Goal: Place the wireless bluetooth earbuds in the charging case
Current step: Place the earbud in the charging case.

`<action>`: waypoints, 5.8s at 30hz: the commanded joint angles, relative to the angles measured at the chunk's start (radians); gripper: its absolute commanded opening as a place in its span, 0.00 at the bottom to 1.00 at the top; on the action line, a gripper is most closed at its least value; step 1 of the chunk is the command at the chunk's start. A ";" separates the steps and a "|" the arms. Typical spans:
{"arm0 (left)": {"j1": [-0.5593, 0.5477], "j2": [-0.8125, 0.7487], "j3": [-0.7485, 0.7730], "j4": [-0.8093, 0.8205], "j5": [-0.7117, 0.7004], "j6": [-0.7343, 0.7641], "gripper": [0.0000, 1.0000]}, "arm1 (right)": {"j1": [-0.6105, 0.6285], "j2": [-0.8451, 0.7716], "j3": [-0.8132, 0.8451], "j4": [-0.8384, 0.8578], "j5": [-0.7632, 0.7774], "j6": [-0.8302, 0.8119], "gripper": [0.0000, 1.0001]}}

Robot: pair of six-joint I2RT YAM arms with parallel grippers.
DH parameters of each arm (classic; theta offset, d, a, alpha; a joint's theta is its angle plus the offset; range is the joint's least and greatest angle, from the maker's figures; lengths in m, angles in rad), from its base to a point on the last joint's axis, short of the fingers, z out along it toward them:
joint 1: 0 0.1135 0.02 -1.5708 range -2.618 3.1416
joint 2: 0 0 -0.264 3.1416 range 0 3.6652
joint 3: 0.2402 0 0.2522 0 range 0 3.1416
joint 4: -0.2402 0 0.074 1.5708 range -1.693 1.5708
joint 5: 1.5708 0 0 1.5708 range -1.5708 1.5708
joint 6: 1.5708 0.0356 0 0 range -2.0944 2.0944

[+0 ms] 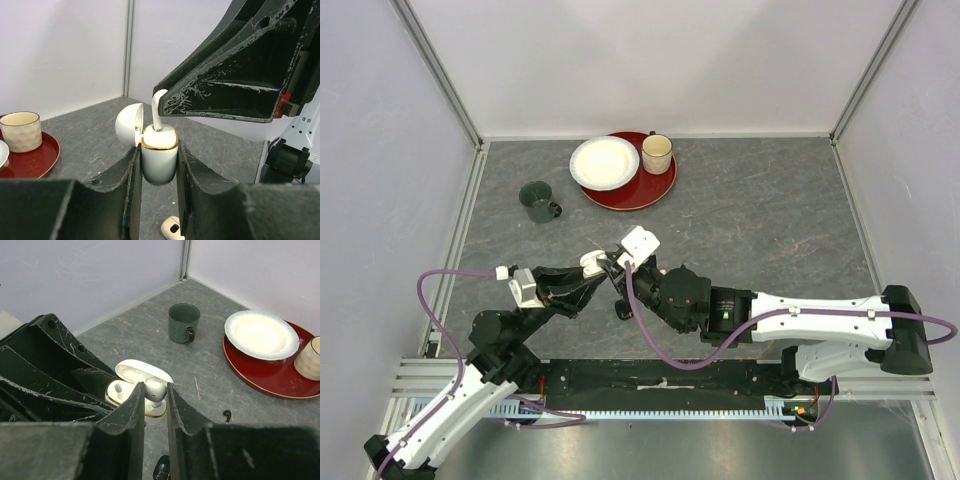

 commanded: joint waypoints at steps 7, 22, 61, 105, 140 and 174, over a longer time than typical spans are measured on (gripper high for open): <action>0.003 -0.011 0.007 0.076 -0.061 0.037 0.02 | 0.036 0.022 0.044 -0.002 0.059 -0.045 0.00; 0.003 -0.005 0.011 0.076 -0.064 0.034 0.02 | 0.042 0.050 0.085 -0.074 -0.027 -0.050 0.00; 0.003 -0.027 0.045 0.062 -0.012 0.056 0.02 | 0.001 0.036 0.107 -0.112 0.050 -0.065 0.00; 0.003 -0.002 0.050 0.074 -0.026 0.080 0.02 | -0.306 -0.088 0.223 -0.293 -0.355 0.519 0.88; 0.003 0.056 0.064 0.123 0.008 0.091 0.02 | -0.533 0.119 -0.057 0.230 -1.257 1.297 0.74; 0.003 0.102 0.065 0.100 0.029 0.069 0.02 | -0.532 0.091 0.051 -0.071 -1.156 1.031 0.28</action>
